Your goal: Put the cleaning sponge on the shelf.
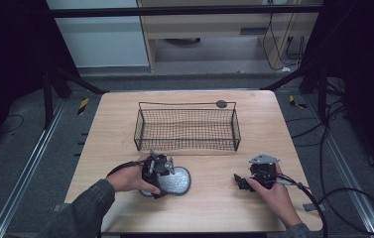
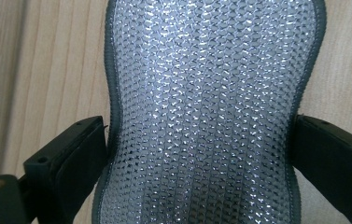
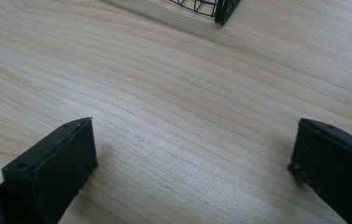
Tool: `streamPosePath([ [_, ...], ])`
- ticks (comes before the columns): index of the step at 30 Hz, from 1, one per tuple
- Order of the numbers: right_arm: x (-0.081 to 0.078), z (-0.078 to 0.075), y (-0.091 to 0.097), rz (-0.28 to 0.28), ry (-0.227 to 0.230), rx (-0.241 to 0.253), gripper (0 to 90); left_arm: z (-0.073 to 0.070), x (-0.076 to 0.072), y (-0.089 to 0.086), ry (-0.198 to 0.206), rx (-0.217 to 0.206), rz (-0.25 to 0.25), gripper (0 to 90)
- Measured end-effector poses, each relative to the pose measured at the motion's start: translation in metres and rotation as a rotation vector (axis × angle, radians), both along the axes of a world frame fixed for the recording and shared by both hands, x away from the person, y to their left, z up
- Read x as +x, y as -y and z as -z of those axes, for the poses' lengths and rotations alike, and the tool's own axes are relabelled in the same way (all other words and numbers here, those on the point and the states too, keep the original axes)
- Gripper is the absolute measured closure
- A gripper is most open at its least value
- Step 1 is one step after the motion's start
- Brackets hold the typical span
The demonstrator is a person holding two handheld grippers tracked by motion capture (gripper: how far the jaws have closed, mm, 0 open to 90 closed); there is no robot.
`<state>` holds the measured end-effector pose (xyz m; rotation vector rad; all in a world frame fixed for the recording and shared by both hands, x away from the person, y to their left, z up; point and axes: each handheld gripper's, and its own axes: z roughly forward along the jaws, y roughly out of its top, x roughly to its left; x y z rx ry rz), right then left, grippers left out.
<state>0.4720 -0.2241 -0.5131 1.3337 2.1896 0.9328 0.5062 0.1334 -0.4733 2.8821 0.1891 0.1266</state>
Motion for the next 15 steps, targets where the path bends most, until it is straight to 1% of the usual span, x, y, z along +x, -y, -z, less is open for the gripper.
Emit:
streamPosePath([
  [4, 0.0, 0.0, 0.0, 0.0, 0.0, 0.0, 0.4, 0.0014, 0.0027, -0.0003, -0.006, -0.005, -0.008, 1.5],
  [8, 0.0, 0.0, 0.0, 0.0, 0.0, 0.0, 0.4, 0.0054, 0.0047, -0.0007, -0.02, 0.005, -0.011, 0.0],
  [9, 0.0, 0.0, 0.0, 0.0, 0.0, 0.0, 0.4, 0.0059, 0.0061, -0.0012, -0.031, 0.001, -0.019, 0.0],
  [13, 0.0, 0.0, 0.0, 0.0, 0.0, 0.0, 0.4, 0.0059, 0.0065, -0.0012, -0.036, -0.002, -0.019, 0.1],
  [15, 0.0, 0.0, 0.0, 0.0, 0.0, 0.0, 0.4, 0.0054, 0.0066, -0.0013, -0.04, -0.003, -0.02, 2.0],
])
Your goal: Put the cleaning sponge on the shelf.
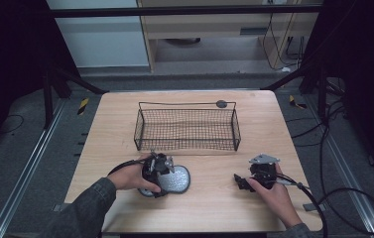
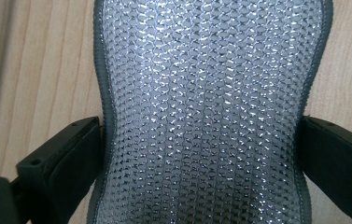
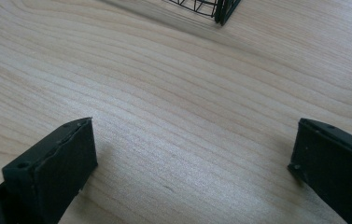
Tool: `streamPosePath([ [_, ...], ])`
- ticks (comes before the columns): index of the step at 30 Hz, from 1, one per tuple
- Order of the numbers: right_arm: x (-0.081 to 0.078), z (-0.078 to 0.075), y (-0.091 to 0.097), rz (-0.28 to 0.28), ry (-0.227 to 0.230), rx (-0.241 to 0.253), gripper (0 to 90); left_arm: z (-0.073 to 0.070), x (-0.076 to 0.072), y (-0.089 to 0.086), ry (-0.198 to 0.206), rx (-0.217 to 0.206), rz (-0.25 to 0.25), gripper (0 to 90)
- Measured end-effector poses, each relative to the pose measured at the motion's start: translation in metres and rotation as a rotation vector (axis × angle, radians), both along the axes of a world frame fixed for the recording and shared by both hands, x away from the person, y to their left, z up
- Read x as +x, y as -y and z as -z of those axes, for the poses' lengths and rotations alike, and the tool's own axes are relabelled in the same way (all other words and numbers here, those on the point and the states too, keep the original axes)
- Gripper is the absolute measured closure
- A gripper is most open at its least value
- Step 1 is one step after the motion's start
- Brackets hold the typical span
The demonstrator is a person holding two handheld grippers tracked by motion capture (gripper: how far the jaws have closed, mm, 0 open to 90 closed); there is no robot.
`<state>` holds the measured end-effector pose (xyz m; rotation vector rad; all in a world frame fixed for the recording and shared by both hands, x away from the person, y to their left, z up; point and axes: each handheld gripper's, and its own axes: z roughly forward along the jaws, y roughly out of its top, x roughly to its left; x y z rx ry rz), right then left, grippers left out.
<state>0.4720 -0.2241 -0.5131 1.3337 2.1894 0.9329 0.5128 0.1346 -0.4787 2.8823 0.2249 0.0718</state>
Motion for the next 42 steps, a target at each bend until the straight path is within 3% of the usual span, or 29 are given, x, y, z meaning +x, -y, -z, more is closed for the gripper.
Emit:
streamPosePath([
  [7, 0.0, 0.0, 0.0, 0.0, 0.0, 0.0, 0.4, -0.002, 0.0, 0.001, -0.013, 0.006, -0.009, 7.8],
  [15, 0.0, 0.0, 0.0, -0.002, 0.0, 0.0, 0.4, -0.006, -0.001, 0.003, -0.001, 0.023, -0.018, 14.6],
  [31, 0.0, 0.0, 0.0, -0.003, 0.0, 0.0, 0.4, -0.009, -0.007, -0.003, 0.042, -0.012, -0.011, 19.8],
  [42, 0.0, 0.0, 0.0, -0.003, 0.0, 0.0, 0.4, -0.034, -0.012, -0.006, 0.108, -0.059, -0.013, 19.4],
])
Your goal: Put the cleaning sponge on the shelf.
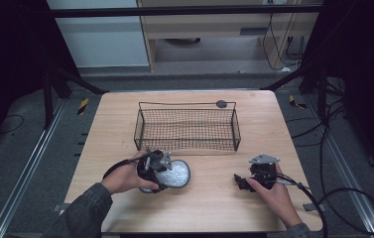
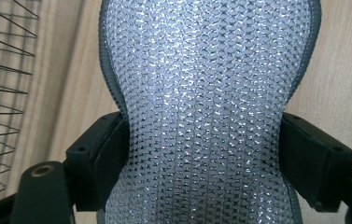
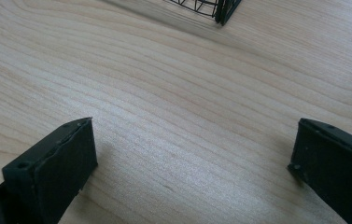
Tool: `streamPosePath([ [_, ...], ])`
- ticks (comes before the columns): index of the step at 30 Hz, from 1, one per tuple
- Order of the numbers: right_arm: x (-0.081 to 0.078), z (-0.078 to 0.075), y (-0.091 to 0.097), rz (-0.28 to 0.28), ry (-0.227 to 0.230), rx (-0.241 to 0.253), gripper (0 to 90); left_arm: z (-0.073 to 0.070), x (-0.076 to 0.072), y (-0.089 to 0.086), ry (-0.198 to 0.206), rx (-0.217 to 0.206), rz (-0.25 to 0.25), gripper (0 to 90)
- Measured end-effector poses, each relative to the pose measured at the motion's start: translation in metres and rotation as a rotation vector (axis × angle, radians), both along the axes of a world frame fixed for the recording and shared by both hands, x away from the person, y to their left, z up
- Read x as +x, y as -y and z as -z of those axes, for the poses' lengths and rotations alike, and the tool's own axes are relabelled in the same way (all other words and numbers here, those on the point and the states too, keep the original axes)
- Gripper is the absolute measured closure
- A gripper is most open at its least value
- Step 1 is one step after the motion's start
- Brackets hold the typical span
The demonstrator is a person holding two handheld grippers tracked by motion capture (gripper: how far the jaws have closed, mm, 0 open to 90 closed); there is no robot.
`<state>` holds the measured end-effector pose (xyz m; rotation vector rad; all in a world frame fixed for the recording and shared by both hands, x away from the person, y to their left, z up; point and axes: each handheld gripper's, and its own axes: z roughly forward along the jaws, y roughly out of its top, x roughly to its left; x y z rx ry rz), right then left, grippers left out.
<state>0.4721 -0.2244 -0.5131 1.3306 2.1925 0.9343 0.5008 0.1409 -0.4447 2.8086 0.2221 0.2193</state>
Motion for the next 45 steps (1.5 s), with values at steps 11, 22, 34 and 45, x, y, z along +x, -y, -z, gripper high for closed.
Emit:
streamPosePath([
  [11, 0.0, 0.0, 0.0, 0.0, 0.0, 0.0, 0.4, -0.018, 0.0, -0.003, 0.065, 0.012, 0.011, 19.2],
  [22, 0.0, 0.0, 0.0, 0.0, 0.0, 0.0, 0.4, -0.043, 0.002, -0.003, 0.14, 0.031, 0.014, 19.0],
  [34, 0.0, 0.0, 0.0, 0.0, 0.0, 0.0, 0.4, -0.067, 0.009, -0.006, 0.217, 0.039, 0.008, 18.8],
  [45, 0.0, 0.0, 0.0, 0.0, 0.0, 0.0, 0.4, -0.083, 0.013, -0.005, 0.243, 0.055, 0.023, 18.8],
])
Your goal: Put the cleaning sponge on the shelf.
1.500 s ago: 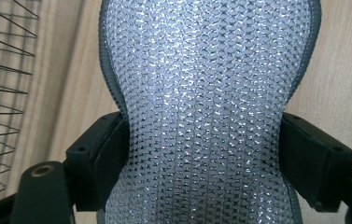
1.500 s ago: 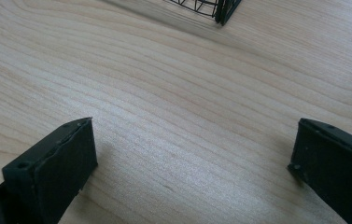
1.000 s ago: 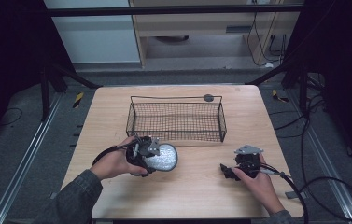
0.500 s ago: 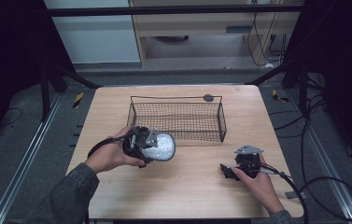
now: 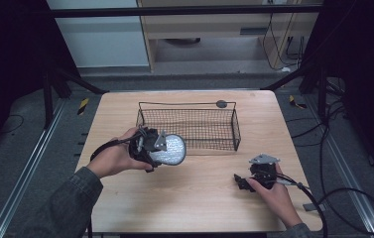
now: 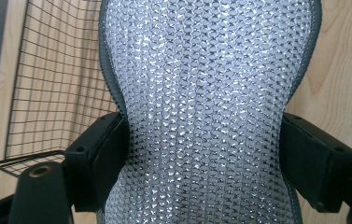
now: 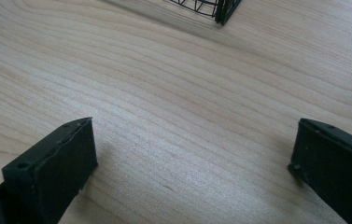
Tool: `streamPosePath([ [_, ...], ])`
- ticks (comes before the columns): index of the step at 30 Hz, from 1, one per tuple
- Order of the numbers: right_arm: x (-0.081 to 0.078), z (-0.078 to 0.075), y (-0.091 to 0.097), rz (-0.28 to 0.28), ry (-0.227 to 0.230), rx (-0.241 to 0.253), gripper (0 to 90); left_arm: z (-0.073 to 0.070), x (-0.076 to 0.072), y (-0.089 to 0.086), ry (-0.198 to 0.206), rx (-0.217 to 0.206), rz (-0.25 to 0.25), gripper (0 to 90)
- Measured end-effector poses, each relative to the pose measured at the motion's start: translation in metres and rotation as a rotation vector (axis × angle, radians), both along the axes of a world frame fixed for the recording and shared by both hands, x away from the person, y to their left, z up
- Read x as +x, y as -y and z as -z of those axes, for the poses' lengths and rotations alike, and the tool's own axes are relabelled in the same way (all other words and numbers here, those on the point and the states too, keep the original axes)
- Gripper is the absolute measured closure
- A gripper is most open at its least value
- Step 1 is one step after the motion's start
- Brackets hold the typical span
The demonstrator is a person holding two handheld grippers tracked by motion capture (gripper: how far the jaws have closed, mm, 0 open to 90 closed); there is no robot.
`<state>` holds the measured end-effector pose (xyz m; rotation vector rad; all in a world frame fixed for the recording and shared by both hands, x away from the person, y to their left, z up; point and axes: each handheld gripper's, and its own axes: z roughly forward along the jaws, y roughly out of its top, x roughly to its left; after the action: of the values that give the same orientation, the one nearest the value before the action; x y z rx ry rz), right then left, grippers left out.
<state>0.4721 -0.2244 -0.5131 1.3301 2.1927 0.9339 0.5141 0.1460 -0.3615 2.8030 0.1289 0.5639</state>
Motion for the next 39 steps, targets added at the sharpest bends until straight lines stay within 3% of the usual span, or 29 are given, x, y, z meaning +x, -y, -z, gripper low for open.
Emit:
streamPosePath([
  [11, 0.0, 0.0, 0.0, 0.0, 0.0, 0.0, 0.4, -0.014, 0.01, 0.002, 0.034, 0.024, -0.004, 18.7],
  [24, 0.0, 0.0, 0.0, 0.0, 0.0, 0.0, 0.4, -0.019, 0.019, -0.004, 0.04, 0.013, -0.008, 18.6],
  [39, 0.0, 0.0, 0.0, 0.0, 0.001, -0.001, 0.4, -0.027, 0.033, -0.003, 0.065, 0.031, -0.005, 18.4],
])
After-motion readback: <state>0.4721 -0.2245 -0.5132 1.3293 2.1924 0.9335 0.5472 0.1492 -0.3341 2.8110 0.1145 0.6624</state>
